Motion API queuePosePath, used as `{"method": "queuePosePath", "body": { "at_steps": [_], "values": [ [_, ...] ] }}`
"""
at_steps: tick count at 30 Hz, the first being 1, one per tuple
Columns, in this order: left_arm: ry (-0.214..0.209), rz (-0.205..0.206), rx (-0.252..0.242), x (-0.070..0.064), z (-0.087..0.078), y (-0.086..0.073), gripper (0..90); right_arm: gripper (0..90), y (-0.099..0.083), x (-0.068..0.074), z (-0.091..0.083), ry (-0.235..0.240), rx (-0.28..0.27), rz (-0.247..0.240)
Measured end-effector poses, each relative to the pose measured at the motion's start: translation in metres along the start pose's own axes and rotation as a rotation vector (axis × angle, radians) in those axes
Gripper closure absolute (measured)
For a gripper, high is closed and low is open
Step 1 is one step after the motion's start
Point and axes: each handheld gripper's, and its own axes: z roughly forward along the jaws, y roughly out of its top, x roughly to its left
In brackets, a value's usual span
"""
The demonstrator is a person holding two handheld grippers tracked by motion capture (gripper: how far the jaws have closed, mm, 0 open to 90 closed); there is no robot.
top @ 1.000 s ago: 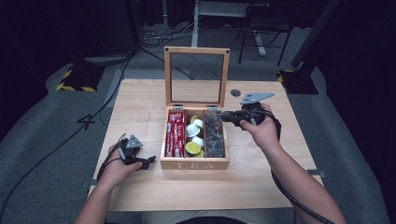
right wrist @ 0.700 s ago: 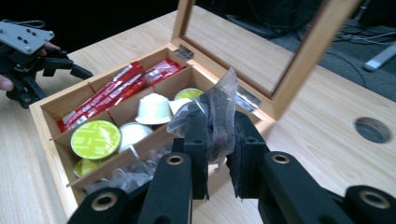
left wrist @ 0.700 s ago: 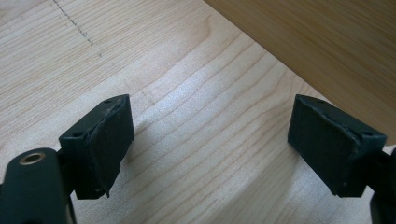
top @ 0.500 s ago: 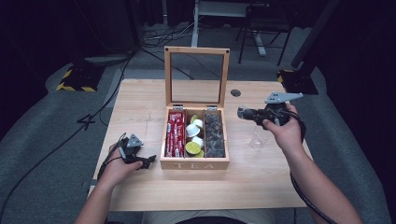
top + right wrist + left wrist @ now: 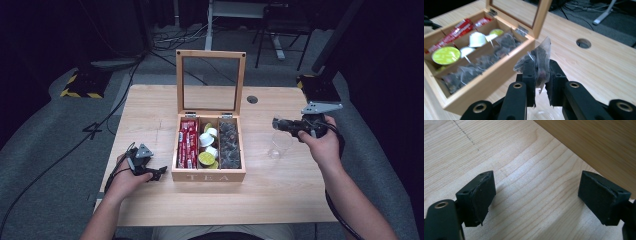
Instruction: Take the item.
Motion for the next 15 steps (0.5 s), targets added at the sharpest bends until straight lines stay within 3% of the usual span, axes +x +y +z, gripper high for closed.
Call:
{"method": "queuePosePath", "body": {
  "at_steps": [15],
  "values": [
    [0.003, 0.000, -0.001, 0.000, 0.000, 0.000, 15.0, 78.8, -0.022, -0.014, 0.009, -0.049, 0.133, 0.020]
  ]
}}
